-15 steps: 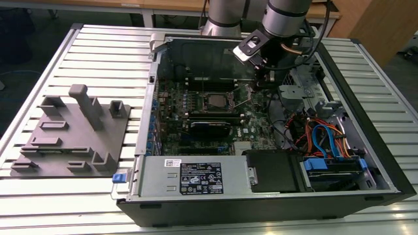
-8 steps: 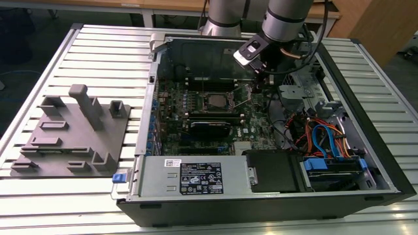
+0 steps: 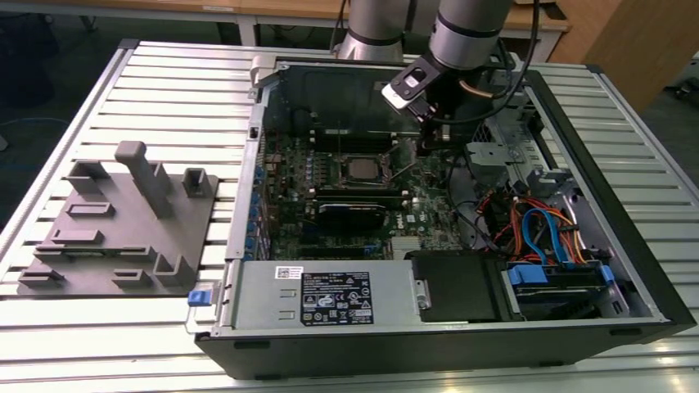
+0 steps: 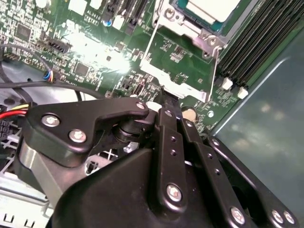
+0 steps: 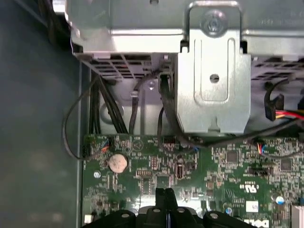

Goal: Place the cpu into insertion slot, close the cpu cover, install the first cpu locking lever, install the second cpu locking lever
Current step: 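Close the cpu cover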

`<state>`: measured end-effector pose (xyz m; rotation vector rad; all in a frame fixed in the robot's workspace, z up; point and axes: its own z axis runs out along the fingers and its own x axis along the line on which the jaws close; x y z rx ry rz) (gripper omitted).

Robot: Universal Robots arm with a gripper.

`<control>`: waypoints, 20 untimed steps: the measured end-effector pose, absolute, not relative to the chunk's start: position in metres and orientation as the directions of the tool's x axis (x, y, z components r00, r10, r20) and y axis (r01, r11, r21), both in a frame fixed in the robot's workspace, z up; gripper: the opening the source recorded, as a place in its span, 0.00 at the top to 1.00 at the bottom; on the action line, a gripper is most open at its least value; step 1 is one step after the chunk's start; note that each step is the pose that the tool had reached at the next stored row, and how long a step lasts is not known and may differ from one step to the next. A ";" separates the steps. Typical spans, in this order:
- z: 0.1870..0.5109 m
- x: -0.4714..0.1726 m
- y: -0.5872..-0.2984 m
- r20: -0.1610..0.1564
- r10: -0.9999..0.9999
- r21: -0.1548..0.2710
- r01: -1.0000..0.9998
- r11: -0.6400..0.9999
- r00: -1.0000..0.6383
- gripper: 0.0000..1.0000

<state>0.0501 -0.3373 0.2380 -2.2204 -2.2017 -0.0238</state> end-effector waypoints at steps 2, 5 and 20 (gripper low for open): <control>0.238 0.050 -0.337 0.021 1.000 0.000 1.000 -0.008 0.008 0.89; 0.238 0.050 -0.337 0.021 1.000 0.000 1.000 -0.008 0.008 0.89; 0.238 0.044 -0.337 0.021 1.000 0.000 1.000 -0.008 0.008 0.89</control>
